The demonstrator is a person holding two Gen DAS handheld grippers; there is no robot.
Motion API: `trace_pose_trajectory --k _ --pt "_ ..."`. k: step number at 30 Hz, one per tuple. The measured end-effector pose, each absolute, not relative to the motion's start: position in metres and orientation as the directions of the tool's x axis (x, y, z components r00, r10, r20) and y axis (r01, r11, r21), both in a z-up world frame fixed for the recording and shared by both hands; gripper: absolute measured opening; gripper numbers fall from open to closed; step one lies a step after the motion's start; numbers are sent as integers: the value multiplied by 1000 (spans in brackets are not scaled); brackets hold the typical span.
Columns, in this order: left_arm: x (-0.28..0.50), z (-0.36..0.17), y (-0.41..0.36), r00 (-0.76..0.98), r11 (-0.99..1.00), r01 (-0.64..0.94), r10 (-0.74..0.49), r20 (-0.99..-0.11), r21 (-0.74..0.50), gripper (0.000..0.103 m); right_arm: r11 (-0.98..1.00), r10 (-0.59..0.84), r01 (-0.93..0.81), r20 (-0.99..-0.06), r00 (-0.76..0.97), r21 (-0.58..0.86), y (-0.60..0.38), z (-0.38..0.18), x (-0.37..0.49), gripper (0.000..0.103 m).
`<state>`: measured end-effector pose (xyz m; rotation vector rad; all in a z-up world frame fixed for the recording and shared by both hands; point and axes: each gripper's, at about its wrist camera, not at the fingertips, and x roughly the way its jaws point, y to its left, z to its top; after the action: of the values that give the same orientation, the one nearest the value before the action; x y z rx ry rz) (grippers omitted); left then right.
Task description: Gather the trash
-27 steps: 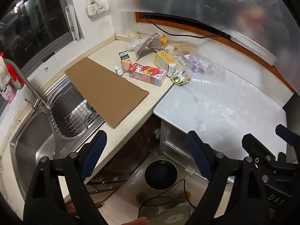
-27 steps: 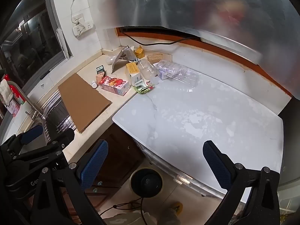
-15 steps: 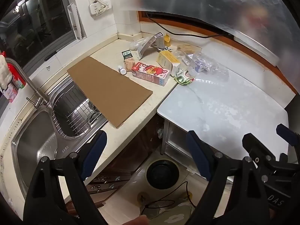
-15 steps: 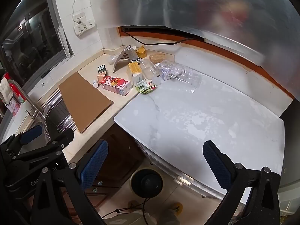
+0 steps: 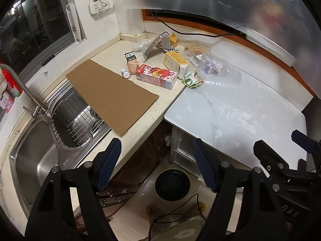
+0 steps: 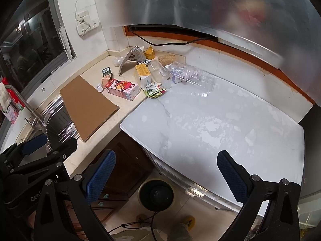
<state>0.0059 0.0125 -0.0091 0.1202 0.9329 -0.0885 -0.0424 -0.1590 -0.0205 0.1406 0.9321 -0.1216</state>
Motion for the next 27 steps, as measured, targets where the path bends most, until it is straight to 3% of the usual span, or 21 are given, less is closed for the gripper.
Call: trace_pose_trajectory --k 27 --pt "8 -17 17 565 989 140 -44 -824 43 70 983 -48 172 -813 580 64 -160 -28 -44 102"
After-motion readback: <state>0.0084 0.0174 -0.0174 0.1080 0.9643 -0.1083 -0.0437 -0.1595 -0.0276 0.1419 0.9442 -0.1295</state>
